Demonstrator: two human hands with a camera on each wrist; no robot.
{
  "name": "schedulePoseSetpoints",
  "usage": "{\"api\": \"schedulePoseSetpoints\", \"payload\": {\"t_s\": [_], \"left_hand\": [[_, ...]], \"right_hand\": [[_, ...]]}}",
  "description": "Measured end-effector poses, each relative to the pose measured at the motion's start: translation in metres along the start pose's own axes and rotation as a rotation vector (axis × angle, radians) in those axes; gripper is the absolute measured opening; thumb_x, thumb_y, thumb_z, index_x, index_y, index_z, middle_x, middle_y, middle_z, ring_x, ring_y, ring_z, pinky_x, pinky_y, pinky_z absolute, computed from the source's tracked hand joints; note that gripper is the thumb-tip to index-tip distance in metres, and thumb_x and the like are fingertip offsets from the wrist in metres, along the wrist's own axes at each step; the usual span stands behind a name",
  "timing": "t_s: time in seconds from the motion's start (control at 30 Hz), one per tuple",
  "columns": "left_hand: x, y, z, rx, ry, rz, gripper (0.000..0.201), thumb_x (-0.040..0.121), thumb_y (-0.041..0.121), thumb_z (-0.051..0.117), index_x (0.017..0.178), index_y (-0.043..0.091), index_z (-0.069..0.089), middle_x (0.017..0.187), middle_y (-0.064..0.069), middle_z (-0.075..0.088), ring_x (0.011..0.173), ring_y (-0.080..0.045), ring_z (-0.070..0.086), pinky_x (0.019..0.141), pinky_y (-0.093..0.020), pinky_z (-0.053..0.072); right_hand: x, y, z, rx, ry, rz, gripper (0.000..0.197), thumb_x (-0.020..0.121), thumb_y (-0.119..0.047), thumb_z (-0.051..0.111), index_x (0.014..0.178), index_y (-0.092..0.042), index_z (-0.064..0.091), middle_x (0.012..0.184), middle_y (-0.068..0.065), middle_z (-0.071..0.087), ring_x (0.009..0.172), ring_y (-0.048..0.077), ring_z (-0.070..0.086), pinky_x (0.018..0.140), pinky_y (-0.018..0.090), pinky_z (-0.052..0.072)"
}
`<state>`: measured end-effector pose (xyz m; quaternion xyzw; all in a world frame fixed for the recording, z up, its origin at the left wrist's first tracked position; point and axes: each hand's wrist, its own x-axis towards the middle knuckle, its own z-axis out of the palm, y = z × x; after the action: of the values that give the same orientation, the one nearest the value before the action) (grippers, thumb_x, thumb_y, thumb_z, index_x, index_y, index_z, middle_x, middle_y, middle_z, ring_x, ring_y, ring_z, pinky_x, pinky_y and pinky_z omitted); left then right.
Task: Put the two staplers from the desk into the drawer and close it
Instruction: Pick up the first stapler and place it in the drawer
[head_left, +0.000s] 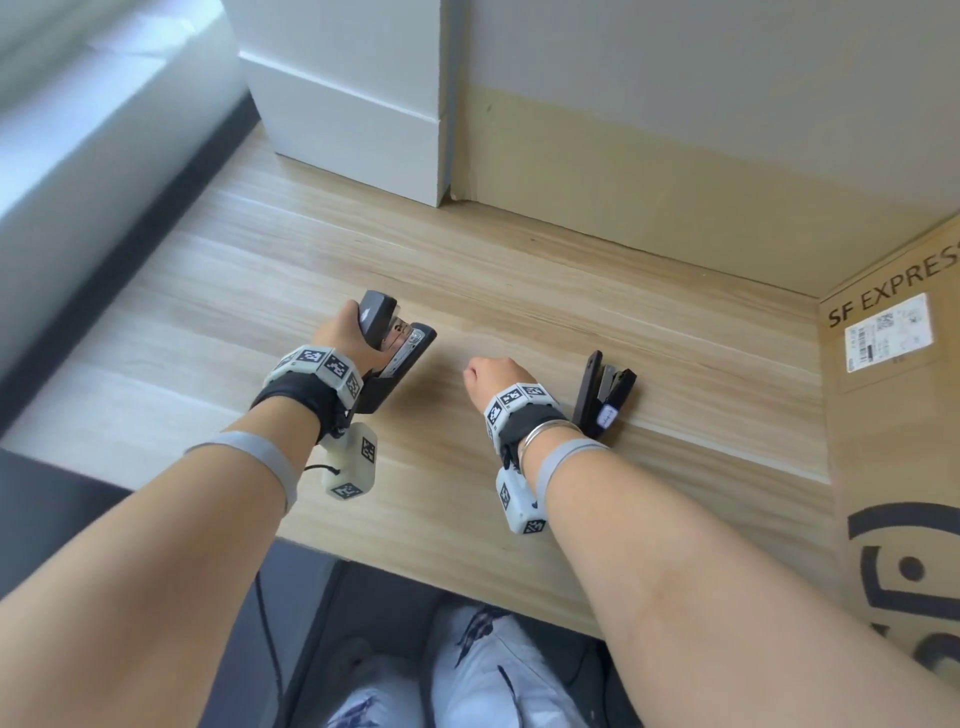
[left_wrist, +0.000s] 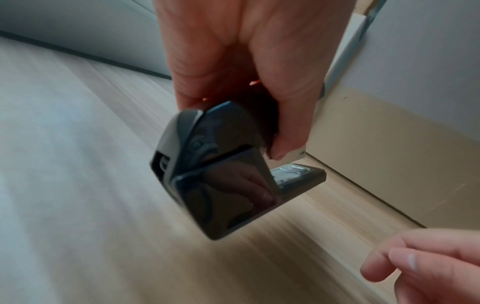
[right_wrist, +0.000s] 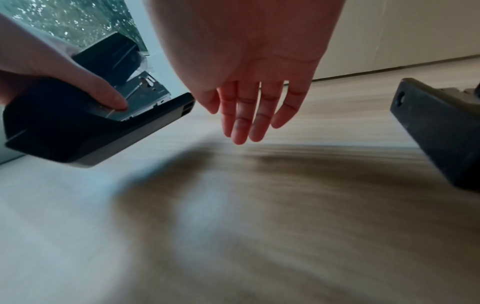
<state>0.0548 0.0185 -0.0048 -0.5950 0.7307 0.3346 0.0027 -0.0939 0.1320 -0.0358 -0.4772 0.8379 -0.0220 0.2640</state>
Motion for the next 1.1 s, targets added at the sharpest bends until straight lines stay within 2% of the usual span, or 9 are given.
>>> {"api": "schedulePoseSetpoints", "payload": {"t_s": [0.13,0.2,0.3,0.4,0.57,0.67,0.8,0.93,1.1], "left_hand": [[-0.019,-0.041,-0.023,-0.021,0.023,-0.009,0.044,0.074,0.032,0.072,0.091,0.013,0.036,0.088,-0.009,0.053,0.082,-0.027,0.054,0.074,-0.036,0.045],[-0.031,-0.064,-0.035,-0.012,0.031,-0.017,0.043,0.074,0.03,0.073,0.091,0.014,0.036,0.089,-0.007,0.053,0.081,-0.026,0.052,0.072,-0.033,0.043],[-0.052,-0.102,-0.053,-0.035,0.042,-0.049,0.04,0.075,0.021,0.072,0.093,0.013,0.037,0.091,-0.007,0.053,0.081,-0.024,0.051,0.072,-0.031,0.04],[-0.072,-0.145,-0.071,-0.078,0.072,-0.096,0.039,0.074,0.018,0.071,0.101,0.012,0.044,0.093,-0.007,0.055,0.082,-0.025,0.051,0.073,-0.032,0.041],[-0.108,-0.218,-0.097,-0.101,0.151,-0.167,0.037,0.071,0.018,0.071,0.094,0.015,0.042,0.091,-0.006,0.055,0.082,-0.025,0.051,0.073,-0.031,0.04],[-0.129,-0.26,-0.105,-0.138,0.169,-0.215,0.041,0.071,0.018,0.07,0.103,0.011,0.047,0.094,-0.005,0.058,0.084,-0.024,0.053,0.074,-0.031,0.042],[-0.149,-0.31,-0.1,-0.128,0.139,-0.27,0.035,0.072,0.017,0.069,0.098,0.01,0.047,0.09,-0.006,0.059,0.082,-0.027,0.055,0.072,-0.03,0.041],[-0.15,-0.349,-0.073,-0.115,0.108,-0.368,0.034,0.072,0.017,0.068,0.095,0.009,0.045,0.087,-0.009,0.059,0.079,-0.03,0.055,0.069,-0.032,0.042],[-0.129,-0.376,-0.029,-0.069,0.05,-0.427,0.035,0.072,0.018,0.068,0.089,0.013,0.038,0.087,-0.011,0.058,0.081,-0.032,0.056,0.072,-0.035,0.047]], "right_hand": [[-0.012,-0.032,0.018,-0.046,0.005,-0.023,0.034,0.099,-0.021,0.033,0.114,-0.01,0.061,0.112,0.016,0.067,0.1,0.033,0.064,0.073,0.031,0.043],[-0.017,-0.051,0.03,-0.054,0.032,-0.046,0.032,0.097,-0.021,0.036,0.115,-0.013,0.061,0.118,0.011,0.065,0.108,0.031,0.061,0.085,0.035,0.047],[-0.025,-0.079,0.047,-0.064,0.06,-0.056,0.031,0.096,-0.022,0.039,0.118,-0.015,0.06,0.126,0.008,0.059,0.119,0.03,0.053,0.097,0.037,0.043],[-0.034,-0.103,0.065,-0.106,0.092,-0.062,0.032,0.096,-0.021,0.039,0.121,-0.016,0.058,0.129,0.009,0.055,0.123,0.03,0.048,0.099,0.037,0.04],[-0.041,-0.141,0.092,-0.148,0.143,-0.056,0.033,0.095,-0.02,0.044,0.126,-0.017,0.055,0.134,0.008,0.05,0.126,0.029,0.044,0.1,0.039,0.037],[-0.044,-0.161,0.109,-0.145,0.192,-0.054,0.034,0.093,-0.018,0.047,0.126,-0.018,0.056,0.133,0.008,0.051,0.125,0.029,0.045,0.099,0.038,0.037],[-0.044,-0.182,0.13,-0.142,0.243,-0.072,0.036,0.089,-0.014,0.049,0.124,-0.02,0.056,0.133,0.005,0.051,0.123,0.028,0.045,0.098,0.038,0.036],[-0.042,-0.194,0.149,-0.133,0.303,-0.099,0.045,0.086,-0.015,0.049,0.131,-0.024,0.049,0.142,0.002,0.045,0.13,0.025,0.04,0.103,0.04,0.032],[-0.036,-0.196,0.167,-0.145,0.302,-0.064,0.055,0.094,-0.025,0.039,0.147,-0.036,0.027,0.16,-0.007,0.019,0.148,0.021,0.015,0.118,0.045,0.015]]}}
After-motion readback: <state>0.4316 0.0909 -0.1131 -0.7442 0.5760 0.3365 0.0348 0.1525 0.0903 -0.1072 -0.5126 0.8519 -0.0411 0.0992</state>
